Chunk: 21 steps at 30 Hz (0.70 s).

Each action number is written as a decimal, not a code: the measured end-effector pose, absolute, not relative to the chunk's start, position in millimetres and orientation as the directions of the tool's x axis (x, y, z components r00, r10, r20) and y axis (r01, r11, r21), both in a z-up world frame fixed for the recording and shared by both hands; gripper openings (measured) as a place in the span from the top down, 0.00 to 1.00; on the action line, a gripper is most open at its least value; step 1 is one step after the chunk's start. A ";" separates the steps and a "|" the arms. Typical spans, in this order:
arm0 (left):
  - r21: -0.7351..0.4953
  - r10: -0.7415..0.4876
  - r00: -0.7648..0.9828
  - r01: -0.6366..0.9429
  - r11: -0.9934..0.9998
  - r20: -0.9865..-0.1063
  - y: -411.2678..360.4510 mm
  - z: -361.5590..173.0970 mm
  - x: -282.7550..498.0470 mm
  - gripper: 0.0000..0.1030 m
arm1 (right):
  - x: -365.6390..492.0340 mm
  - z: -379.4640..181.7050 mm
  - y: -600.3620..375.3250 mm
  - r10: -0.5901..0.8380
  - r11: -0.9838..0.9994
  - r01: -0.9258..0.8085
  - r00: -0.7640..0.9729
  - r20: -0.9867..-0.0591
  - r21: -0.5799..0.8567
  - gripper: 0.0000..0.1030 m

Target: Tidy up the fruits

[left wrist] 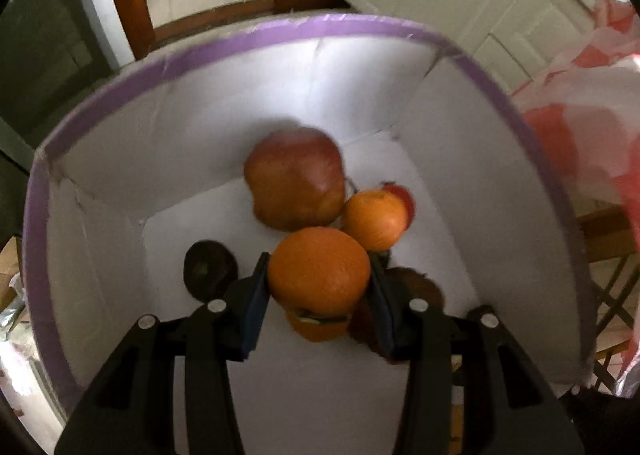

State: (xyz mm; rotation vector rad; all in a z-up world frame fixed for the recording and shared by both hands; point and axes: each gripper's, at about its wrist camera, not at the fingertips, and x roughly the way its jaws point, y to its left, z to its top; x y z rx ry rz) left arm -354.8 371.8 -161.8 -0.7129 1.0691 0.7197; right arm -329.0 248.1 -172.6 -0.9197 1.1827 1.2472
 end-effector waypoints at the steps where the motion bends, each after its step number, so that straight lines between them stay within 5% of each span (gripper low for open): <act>1: -0.154 0.171 0.302 -0.805 0.573 -0.938 372.3 -162.6 -356.1 0.54 | -330.2 -175.2 248.2 0.192 0.126 -0.988 -0.068 -0.979 0.093 0.57; 8: -0.078 0.233 0.266 -0.798 0.597 -0.935 369.8 -156.2 -347.9 0.38 | -323.4 -176.2 242.9 0.184 0.158 -0.984 -0.047 -0.982 0.076 0.54; 10: -0.069 0.247 0.262 -0.804 0.591 -0.933 370.9 -155.1 -347.5 0.35 | -322.8 -170.6 239.6 0.203 0.162 -0.985 -0.027 -0.979 0.060 0.41; 17: 0.072 0.397 0.180 -0.837 0.543 -0.900 368.9 -130.8 -345.3 0.08 | -329.2 -141.2 229.9 0.307 0.145 -0.989 0.071 -0.949 -0.027 0.25; 21: 0.009 0.384 0.243 -0.836 0.549 -0.891 376.5 -121.2 -348.5 0.07 | -321.4 -127.9 228.0 0.355 0.179 -0.982 0.116 -0.927 -0.055 0.16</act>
